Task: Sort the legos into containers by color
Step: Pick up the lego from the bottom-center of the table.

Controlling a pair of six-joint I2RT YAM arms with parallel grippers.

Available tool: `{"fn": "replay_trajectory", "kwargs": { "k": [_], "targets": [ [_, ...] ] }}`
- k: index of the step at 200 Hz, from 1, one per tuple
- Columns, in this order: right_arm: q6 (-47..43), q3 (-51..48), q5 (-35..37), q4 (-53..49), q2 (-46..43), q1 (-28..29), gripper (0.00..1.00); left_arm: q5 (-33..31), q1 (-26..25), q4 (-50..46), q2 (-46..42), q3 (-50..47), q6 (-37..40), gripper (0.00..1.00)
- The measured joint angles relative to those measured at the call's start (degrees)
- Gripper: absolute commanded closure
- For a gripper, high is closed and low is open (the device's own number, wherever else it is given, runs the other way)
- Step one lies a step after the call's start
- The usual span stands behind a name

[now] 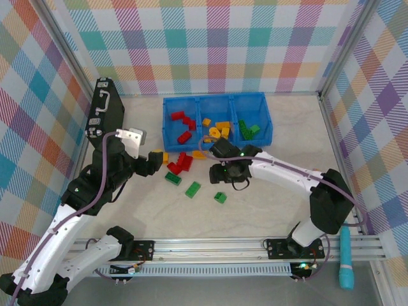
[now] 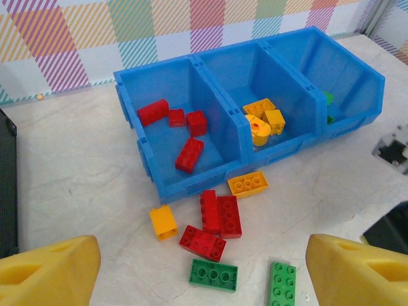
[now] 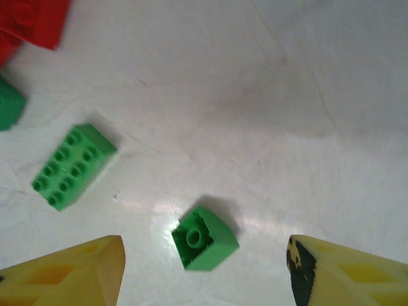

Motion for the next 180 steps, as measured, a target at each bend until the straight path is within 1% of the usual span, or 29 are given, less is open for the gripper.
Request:
{"fn": "replay_trajectory", "kwargs": {
  "k": [25,49,90,136,180],
  "targets": [
    [8.92,-5.16,-0.33,1.60,-2.60,1.66,0.27,0.04,0.00,0.31,-0.28,-0.81,-0.09,0.16],
    [14.80,-7.41,-0.50,2.91,-3.76,2.84,0.23,0.63,0.00,0.50,-0.33,-1.38,-0.24,0.16],
    [23.87,-10.32,-0.46,5.14,-5.03,3.65,0.09,1.18,0.00,1.42,-0.44,-1.68,-0.26,0.16],
    [31.17,-14.58,-1.75,9.16,-5.57,4.44,0.08,1.51,0.00,1.57,-1.25,-1.70,-0.28,0.16],
    [34.53,-14.49,-2.69,11.78,-1.81,5.66,0.09,1.51,0.00,1.60,-1.31,-1.70,-0.31,0.15]
  ]
}}
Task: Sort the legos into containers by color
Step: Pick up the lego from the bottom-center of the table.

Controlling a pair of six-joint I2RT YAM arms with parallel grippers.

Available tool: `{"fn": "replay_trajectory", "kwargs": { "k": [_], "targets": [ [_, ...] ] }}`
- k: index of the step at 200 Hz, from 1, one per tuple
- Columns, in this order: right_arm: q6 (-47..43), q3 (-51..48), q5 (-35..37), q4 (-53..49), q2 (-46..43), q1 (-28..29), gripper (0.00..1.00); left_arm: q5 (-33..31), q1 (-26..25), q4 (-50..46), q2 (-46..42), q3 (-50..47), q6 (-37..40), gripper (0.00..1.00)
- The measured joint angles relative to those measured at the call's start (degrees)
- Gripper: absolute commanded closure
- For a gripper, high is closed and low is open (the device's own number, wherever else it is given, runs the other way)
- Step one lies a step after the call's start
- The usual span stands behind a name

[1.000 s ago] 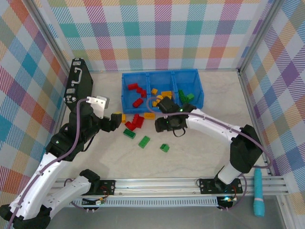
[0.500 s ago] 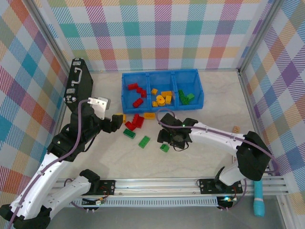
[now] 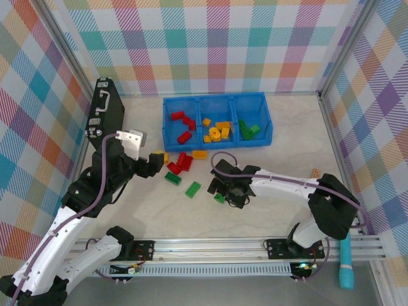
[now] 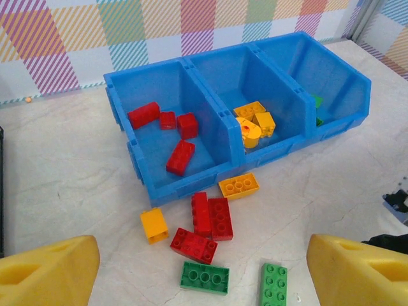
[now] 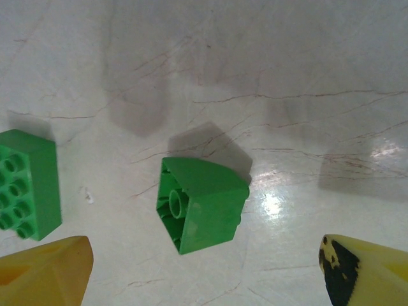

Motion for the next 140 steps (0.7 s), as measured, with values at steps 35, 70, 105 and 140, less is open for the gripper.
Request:
{"fn": "replay_trajectory", "kwargs": {
  "k": [35,70,105,140],
  "targets": [
    [1.20,0.17,-0.15,0.63,2.45,0.46,0.16,0.02,0.00,0.00,-0.85,-0.09,-0.15,0.15],
    [1.38,0.85,-0.11,1.51,4.24,0.55,0.24,0.26,0.00,0.02,-1.49,-0.13,-0.15,0.15],
    [0.66,2.47,-0.17,1.86,7.34,0.55,0.34,0.46,0.00,0.15,-1.77,-0.90,-0.15,0.15],
    [-1.53,3.80,-0.17,0.59,9.66,0.55,0.44,0.44,0.00,0.26,-2.29,-1.07,-0.17,0.14]
  ]
}}
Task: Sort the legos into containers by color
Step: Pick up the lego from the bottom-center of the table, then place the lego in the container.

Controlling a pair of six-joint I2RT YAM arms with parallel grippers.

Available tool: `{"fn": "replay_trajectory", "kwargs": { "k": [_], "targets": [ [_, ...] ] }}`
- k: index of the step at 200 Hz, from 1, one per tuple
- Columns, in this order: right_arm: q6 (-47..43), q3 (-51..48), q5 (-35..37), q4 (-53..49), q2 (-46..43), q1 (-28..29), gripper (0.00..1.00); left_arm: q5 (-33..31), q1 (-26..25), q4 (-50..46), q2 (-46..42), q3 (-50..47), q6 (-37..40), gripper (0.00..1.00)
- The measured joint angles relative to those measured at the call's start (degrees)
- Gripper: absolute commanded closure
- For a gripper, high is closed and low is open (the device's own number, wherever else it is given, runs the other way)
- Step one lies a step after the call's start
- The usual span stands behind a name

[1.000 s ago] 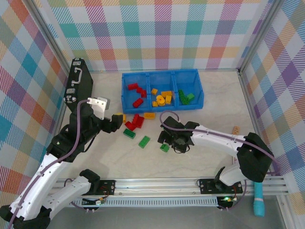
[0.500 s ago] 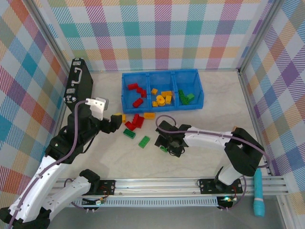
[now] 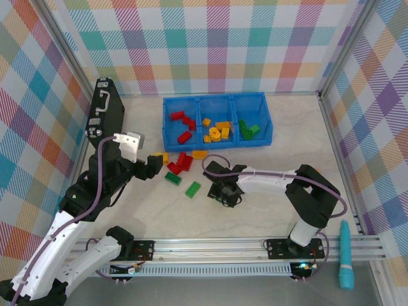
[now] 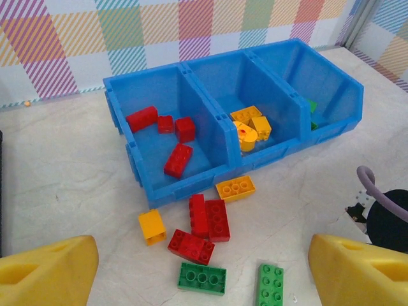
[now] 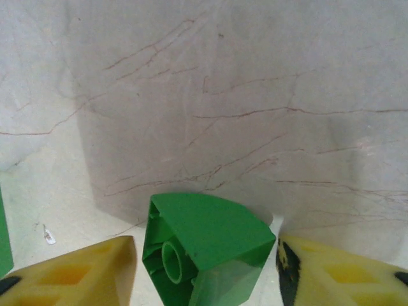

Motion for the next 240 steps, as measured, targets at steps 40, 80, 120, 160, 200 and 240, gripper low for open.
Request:
{"fn": "replay_trajectory", "kwargs": {
  "k": [40,80,120,160,200,240],
  "targets": [
    [-2.82,1.68,0.02,-2.78,1.60,0.00,0.55,0.00,0.00,0.17,-0.11,-0.11,0.00,0.14],
    [-7.72,2.69,0.00,-4.02,2.12,0.00,0.64,-0.02,0.00,0.57,-0.09,-0.57,0.02,0.13],
    [-17.99,6.34,1.40,-4.46,3.80,-0.74,0.66,-0.02,0.00,0.66,0.02,-0.63,0.02,0.13],
    [-29.20,8.63,3.76,-7.37,-0.46,-6.99,0.64,-0.04,0.00,1.03,0.63,-0.63,0.02,0.13],
    [-39.54,12.85,6.78,-8.96,-6.14,-18.05,0.62,-0.07,0.00,1.03,1.40,-0.63,0.02,0.13],
    [-48.17,18.16,8.92,-7.26,-6.08,-27.04,0.61,-0.22,0.00,1.01,3.39,-0.63,0.02,0.13]
  ]
}}
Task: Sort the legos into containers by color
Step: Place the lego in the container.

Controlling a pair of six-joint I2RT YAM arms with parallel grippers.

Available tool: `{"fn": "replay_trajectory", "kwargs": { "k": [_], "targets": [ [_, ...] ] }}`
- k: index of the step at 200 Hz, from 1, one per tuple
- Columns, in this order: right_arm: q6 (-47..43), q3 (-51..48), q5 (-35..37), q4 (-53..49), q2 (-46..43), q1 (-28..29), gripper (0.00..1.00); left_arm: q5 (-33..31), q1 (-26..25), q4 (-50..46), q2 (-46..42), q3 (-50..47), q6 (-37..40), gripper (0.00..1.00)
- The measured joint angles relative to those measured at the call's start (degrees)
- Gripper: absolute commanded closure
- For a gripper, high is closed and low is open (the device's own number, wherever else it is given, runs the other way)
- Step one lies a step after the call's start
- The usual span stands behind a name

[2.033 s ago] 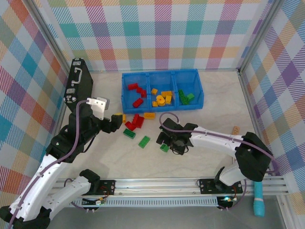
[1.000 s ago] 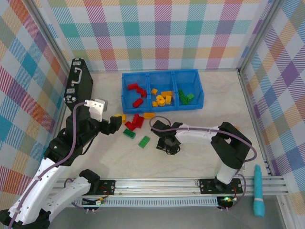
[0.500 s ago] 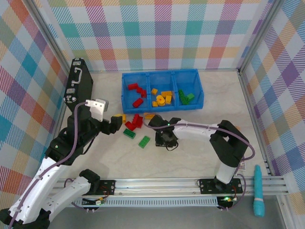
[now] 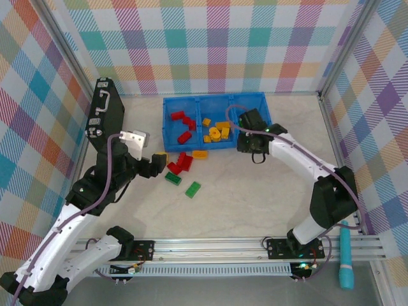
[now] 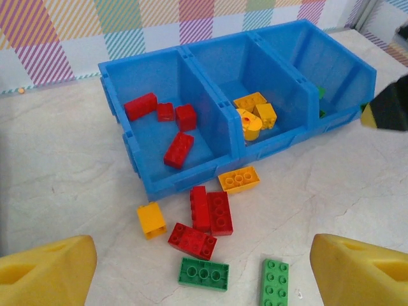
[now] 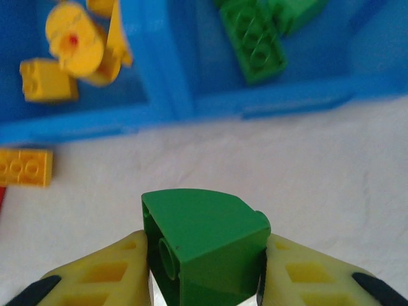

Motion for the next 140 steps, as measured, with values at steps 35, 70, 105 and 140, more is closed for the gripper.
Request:
{"fn": "replay_trajectory", "kwargs": {
  "k": [35,70,105,140],
  "targets": [
    [-4.50,3.39,1.27,6.56,4.63,-5.11,0.60,-0.31,0.00,0.00,0.20,0.02,0.02,0.13],
    [-7.96,14.73,2.27,9.44,15.93,-7.10,0.60,-0.46,0.00,-0.04,1.05,0.13,0.04,0.13],
    [-9.88,26.05,2.78,10.21,24.96,-8.39,0.60,-0.50,0.00,-0.20,1.60,0.39,0.22,0.13],
    [-11.39,32.41,3.45,10.86,30.93,-9.94,0.60,-0.92,0.00,-0.55,2.58,1.05,0.26,0.13]
  ]
}}
